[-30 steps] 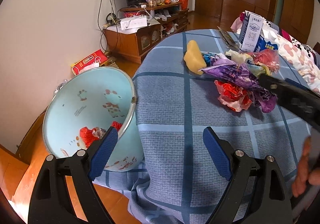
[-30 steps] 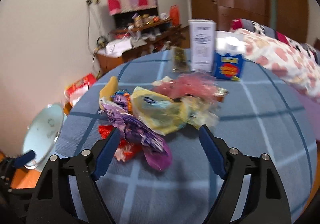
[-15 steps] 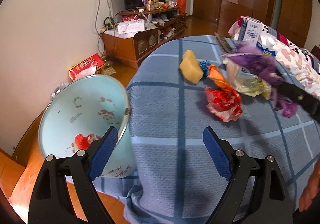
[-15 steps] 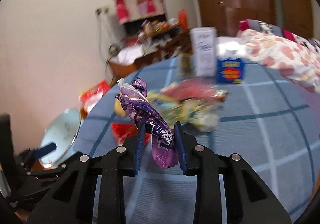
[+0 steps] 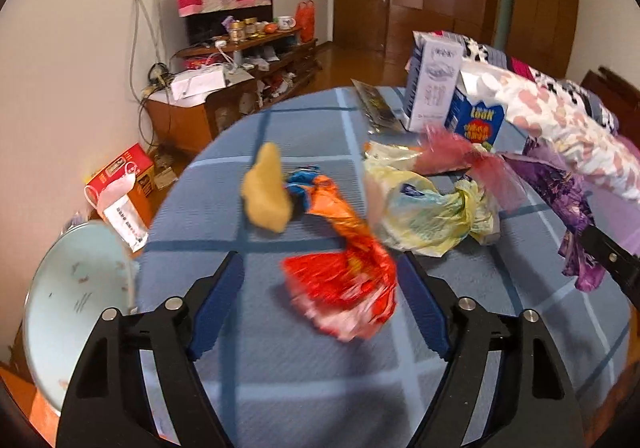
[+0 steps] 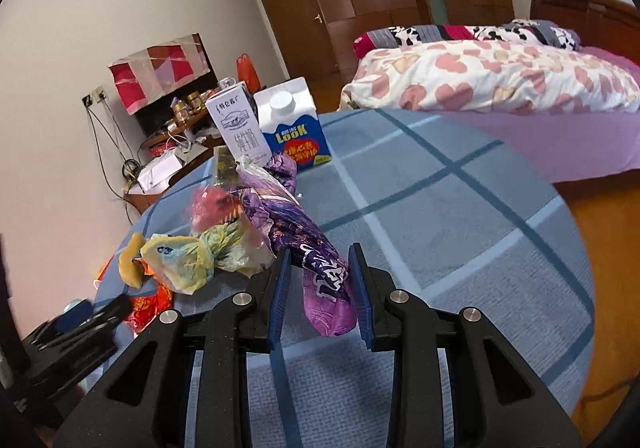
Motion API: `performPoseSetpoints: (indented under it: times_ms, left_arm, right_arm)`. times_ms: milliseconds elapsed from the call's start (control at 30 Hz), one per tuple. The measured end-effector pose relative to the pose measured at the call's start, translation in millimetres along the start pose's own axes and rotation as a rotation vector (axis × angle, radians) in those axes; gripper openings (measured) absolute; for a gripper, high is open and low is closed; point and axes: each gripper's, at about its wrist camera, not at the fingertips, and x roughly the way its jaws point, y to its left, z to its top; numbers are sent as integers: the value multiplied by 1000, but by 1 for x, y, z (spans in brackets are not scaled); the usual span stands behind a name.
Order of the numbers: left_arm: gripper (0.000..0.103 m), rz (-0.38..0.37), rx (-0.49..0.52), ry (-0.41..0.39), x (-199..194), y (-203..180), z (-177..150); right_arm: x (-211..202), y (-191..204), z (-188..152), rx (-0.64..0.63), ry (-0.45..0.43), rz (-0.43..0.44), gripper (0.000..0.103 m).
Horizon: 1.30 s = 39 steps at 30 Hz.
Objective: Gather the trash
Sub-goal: 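Grasp the purple wrapper with the right tool while the left tool grasps the red foil wrapper, then carry both wrappers over the blue bin and open both tools to drop them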
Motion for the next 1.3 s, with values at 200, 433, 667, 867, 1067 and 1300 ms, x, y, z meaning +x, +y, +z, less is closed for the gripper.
performPoseSetpoints:
  times_ms: [200, 433, 667, 867, 1067, 1300]
  left_arm:
    - [52, -35, -40, 102, 26, -3, 4]
    - [17, -82, -5, 86, 10, -7, -6]
    - [17, -108, 0, 19, -40, -2, -22]
    - [17, -66, -15, -10, -70, 12, -33]
    - [17, -2, -17, -19, -89, 19, -39]
    - [17, 31, -31, -13, -101, 35, -47]
  right_arm:
    - [-4, 5, -1, -12, 14, 35, 30]
    - [-18, 6, 0, 9, -7, 65, 30]
    - [-38, 17, -4, -3, -33, 113, 30]
    - [-45, 29, -11, -30, -26, 127, 30]
    - [-56, 48, -18, -79, -26, 150, 30]
    - [-56, 65, -26, -117, 0, 153, 30]
